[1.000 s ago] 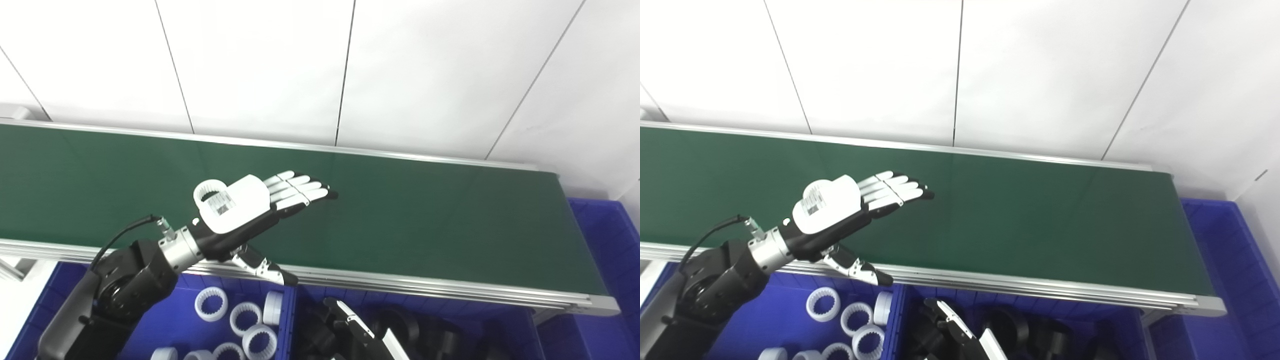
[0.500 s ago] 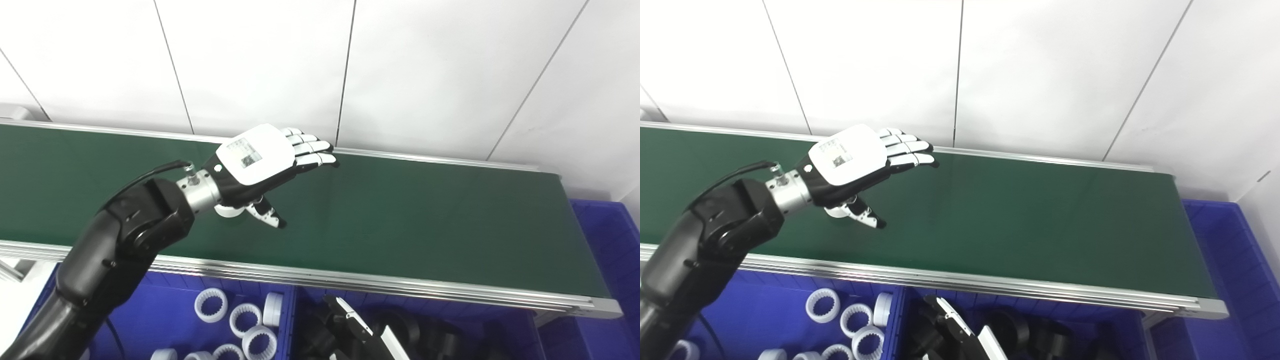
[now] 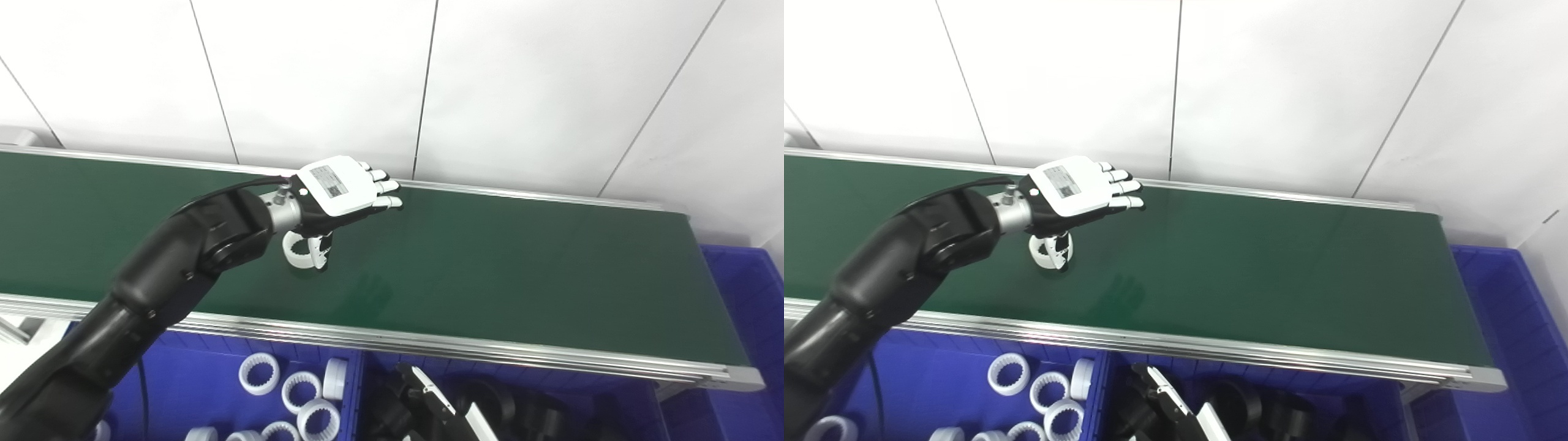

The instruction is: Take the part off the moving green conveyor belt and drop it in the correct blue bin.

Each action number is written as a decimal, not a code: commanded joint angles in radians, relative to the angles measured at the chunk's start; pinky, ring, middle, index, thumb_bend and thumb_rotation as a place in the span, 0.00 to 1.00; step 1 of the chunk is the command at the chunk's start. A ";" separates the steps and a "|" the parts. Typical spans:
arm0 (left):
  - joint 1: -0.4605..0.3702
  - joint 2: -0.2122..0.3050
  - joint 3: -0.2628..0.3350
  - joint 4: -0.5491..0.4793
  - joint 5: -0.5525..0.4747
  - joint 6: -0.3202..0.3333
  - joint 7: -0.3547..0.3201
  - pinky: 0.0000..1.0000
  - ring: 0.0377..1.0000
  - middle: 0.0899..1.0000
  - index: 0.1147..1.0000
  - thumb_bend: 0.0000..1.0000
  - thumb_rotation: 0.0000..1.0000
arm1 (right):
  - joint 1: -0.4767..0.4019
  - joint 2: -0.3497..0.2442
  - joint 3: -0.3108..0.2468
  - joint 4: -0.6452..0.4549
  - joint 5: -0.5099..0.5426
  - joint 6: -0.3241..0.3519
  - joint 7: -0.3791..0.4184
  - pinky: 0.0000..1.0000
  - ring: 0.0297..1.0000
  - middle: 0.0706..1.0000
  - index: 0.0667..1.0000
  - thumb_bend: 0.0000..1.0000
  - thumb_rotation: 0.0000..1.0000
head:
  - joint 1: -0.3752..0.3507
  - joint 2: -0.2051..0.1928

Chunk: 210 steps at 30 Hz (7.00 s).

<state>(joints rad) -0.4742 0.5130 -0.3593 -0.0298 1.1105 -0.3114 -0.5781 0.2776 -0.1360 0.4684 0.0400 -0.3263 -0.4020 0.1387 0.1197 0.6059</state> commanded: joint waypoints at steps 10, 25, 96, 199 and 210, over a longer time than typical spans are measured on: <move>-0.097 -0.010 -0.057 0.234 0.065 0.051 0.168 0.81 0.97 0.99 0.92 1.00 0.13 | 0.027 0.001 -0.003 -0.048 0.008 -0.062 -0.014 0.88 0.94 0.96 0.95 0.40 0.93 | -0.004 0.015; -0.142 -0.058 -0.093 0.562 -0.040 0.069 0.337 0.42 0.64 0.85 0.80 0.92 0.01 | 0.043 -0.003 -0.010 -0.081 -0.004 -0.040 -0.008 0.87 0.93 0.97 0.95 0.40 0.95 | -0.013 0.047; -0.026 -0.340 -0.024 0.447 -0.520 0.030 0.569 0.10 0.12 0.42 0.07 0.55 0.00 | 0.035 0.058 -0.027 -0.087 -0.034 0.018 -0.020 0.84 0.91 0.94 0.92 0.39 0.94 | -0.075 0.133; 0.768 -0.030 0.223 -0.152 -1.172 -0.049 0.158 0.92 0.97 1.00 0.97 0.60 0.77 | 0.010 0.033 -0.052 -0.212 -0.018 0.145 0.030 0.86 0.92 0.94 0.93 0.41 0.95 | -0.117 0.297; 0.787 -0.154 0.201 -0.081 -1.118 -0.155 0.179 0.94 0.99 1.00 0.99 0.47 0.87 | 0.022 0.043 -0.030 -0.087 -0.064 0.027 -0.038 0.86 0.92 0.95 0.94 0.44 0.97 | -0.201 0.066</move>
<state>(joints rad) 0.3078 0.3601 -0.1625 -0.1162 -0.0146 -0.4183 -0.4123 0.2913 -0.1058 0.4301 -0.0455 -0.3809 -0.2937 0.1277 -0.0827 0.6739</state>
